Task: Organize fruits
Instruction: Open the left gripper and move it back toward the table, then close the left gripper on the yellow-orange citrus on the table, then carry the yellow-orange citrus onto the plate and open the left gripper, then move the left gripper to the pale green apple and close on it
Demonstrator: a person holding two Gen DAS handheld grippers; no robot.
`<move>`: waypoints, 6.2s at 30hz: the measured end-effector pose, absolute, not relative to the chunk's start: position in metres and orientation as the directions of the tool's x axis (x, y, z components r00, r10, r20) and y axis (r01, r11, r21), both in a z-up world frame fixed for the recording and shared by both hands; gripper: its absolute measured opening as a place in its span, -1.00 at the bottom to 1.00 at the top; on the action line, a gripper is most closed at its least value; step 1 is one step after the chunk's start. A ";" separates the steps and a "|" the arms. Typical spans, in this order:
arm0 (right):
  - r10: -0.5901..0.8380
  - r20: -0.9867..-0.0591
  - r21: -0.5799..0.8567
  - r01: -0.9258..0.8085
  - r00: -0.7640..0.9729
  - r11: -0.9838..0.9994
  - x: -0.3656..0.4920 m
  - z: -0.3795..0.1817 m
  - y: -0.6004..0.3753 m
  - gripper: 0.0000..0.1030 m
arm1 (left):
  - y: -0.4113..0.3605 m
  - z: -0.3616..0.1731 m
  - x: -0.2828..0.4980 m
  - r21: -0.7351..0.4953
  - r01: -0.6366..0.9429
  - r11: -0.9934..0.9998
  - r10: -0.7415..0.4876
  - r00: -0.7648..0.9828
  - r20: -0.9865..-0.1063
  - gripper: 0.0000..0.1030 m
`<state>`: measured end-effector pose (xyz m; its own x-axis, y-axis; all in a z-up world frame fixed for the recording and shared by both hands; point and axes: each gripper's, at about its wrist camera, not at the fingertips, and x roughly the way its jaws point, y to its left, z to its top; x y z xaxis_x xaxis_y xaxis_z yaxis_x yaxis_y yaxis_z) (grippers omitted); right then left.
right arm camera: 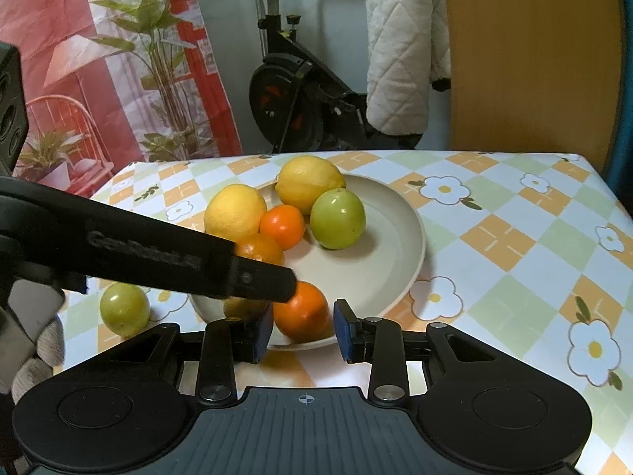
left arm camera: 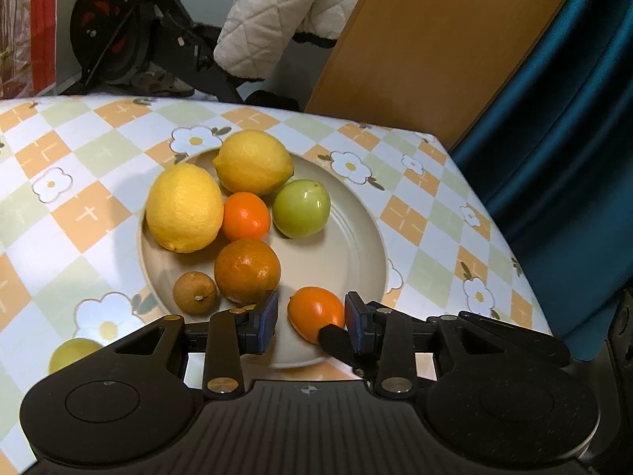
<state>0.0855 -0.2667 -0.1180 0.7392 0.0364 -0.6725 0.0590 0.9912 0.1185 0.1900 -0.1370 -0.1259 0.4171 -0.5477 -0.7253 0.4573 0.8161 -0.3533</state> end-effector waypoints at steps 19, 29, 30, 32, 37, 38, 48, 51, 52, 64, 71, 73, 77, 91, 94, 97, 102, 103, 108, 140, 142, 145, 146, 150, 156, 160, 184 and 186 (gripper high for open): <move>0.159 -0.689 0.101 -0.124 0.707 0.987 0.018 -0.097 -0.209 -0.39 | -0.024 -0.116 0.104 -0.386 0.397 0.833 -0.541 0.434 -0.720 -0.23; 0.235 -0.729 0.082 -0.259 0.643 0.962 -0.008 -0.091 -0.177 -0.39 | 0.009 -0.126 0.074 -0.406 0.362 0.839 -0.534 0.410 -0.739 -0.23; 0.242 -0.737 0.078 -0.276 0.631 0.958 -0.010 -0.092 -0.173 -0.38 | 0.010 -0.127 0.072 -0.407 0.364 0.838 -0.536 0.406 -0.741 -0.23; 0.254 -0.752 0.069 -0.310 0.609 0.948 -0.014 -0.093 -0.167 -0.38 | 0.010 -0.128 0.068 -0.407 0.367 0.837 -0.536 0.398 -0.744 -0.23; 0.277 -0.771 0.062 -0.365 0.573 0.929 -0.023 -0.094 -0.156 -0.38 | 0.010 -0.133 0.060 -0.413 0.365 0.834 -0.538 0.379 -0.752 -0.20; 0.281 -0.775 0.064 -0.372 0.566 0.926 -0.024 -0.094 -0.155 -0.38 | 0.010 -0.134 0.059 -0.414 0.363 0.835 -0.537 0.376 -0.755 -0.19; 0.319 -0.809 0.089 -0.434 0.493 0.897 -0.018 -0.106 -0.143 -0.37 | 0.010 -0.138 0.055 -0.427 0.360 0.830 -0.544 0.352 -0.761 -0.12; 0.330 -0.814 0.105 -0.439 0.477 0.892 -0.015 -0.110 -0.141 -0.34 | 0.008 -0.138 0.054 -0.429 0.366 0.826 -0.548 0.344 -0.762 -0.11; 0.334 -0.815 0.111 -0.439 0.472 0.891 -0.014 -0.111 -0.140 -0.31 | 0.007 -0.139 0.054 -0.430 0.368 0.825 -0.549 0.341 -0.763 -0.11; 0.365 -0.815 0.161 -0.429 0.451 0.889 -0.005 -0.118 -0.139 -0.27 | 0.001 -0.148 0.054 -0.435 0.376 0.818 -0.552 0.304 -0.776 -0.11; 0.363 -0.806 0.151 -0.431 0.467 0.889 -0.004 -0.117 -0.139 -0.29 | 0.001 -0.150 0.057 -0.443 0.373 0.815 -0.559 0.306 -0.770 -0.12; 0.361 -0.804 0.147 -0.431 0.472 0.890 -0.003 -0.117 -0.139 -0.29 | 0.001 -0.150 0.059 -0.447 0.374 0.813 -0.563 0.309 -0.767 -0.12; 0.357 -0.804 0.142 -0.429 0.476 0.892 -0.002 -0.116 -0.139 -0.29 | 0.001 -0.151 0.060 -0.450 0.367 0.814 -0.563 0.309 -0.766 -0.12; 0.350 -0.812 0.145 -0.419 0.467 0.896 -0.003 -0.118 -0.141 -0.27 | -0.001 -0.153 0.060 -0.455 0.367 0.811 -0.565 0.296 -0.770 -0.12; 0.350 -0.815 0.152 -0.413 0.461 0.898 -0.004 -0.119 -0.143 -0.25 | -0.003 -0.154 0.059 -0.456 0.373 0.808 -0.568 0.289 -0.771 -0.12; 0.359 -0.817 0.175 -0.400 0.451 0.900 -0.005 -0.121 -0.145 -0.25 | -0.005 -0.155 0.059 -0.458 0.382 0.803 -0.573 0.280 -0.770 -0.12; 0.371 -0.820 0.201 -0.387 0.437 0.900 -0.004 -0.125 -0.147 -0.24 | -0.006 -0.158 0.060 -0.472 0.384 0.793 -0.586 0.273 -0.762 -0.18; 0.374 -0.817 0.207 -0.382 0.439 0.901 -0.004 -0.125 -0.148 -0.24 | -0.005 -0.158 0.060 -0.481 0.383 0.789 -0.594 0.273 -0.756 -0.27; 0.357 -0.803 0.191 -0.361 0.477 0.913 -0.003 -0.122 -0.150 -0.25 | -0.008 -0.154 0.064 -0.480 0.378 0.792 -0.596 0.306 -0.742 -0.30; 0.144 -0.692 0.006 -0.193 0.708 0.981 0.101 -0.071 -0.257 -0.25 | -0.127 -0.107 0.192 -0.473 0.462 0.750 -0.655 0.425 -0.625 -0.30; 0.141 -0.693 0.008 -0.188 0.707 0.982 0.107 -0.072 -0.262 -0.25 | -0.132 -0.109 0.199 -0.467 0.460 0.755 -0.649 0.428 -0.629 -0.30; 0.133 -0.697 0.005 -0.181 0.704 0.983 0.117 -0.077 -0.268 -0.25 | -0.143 -0.113 0.210 -0.452 0.462 0.763 -0.638 0.426 -0.641 -0.30; 0.130 -0.699 0.005 -0.178 0.703 0.984 0.121 -0.079 -0.271 -0.25 | -0.146 -0.115 0.213 -0.445 0.465 0.765 -0.634 0.424 -0.647 -0.30; 0.126 -0.706 0.013 -0.166 0.696 0.986 0.130 -0.087 -0.277 -0.25 | -0.152 -0.119 0.221 -0.418 0.473 0.776 -0.616 0.422 -0.665 -0.30; 0.135 -0.714 0.042 -0.150 0.687 0.988 0.139 -0.099 -0.282 -0.25 | -0.154 -0.124 0.228 -0.392 0.475 0.788 -0.594 0.415 -0.689 -0.30; 0.139 -0.721 0.053 -0.147 0.679 0.988 0.143 -0.104 -0.283 -0.25 | -0.158 -0.128 0.230 -0.364 0.480 0.798 -0.573 0.417 -0.706 -0.29; 0.124 -0.731 0.068 -0.109 0.671 0.992 0.155 -0.110 -0.274 -0.25 | -0.149 -0.123 0.227 -0.313 0.462 0.830 -0.524 0.454 -0.720 -0.27; 0.119 -0.728 0.062 -0.107 0.675 0.992 0.153 -0.107 -0.273 -0.25 | -0.145 -0.121 0.224 -0.314 0.454 0.834 -0.522 0.462 -0.717 -0.20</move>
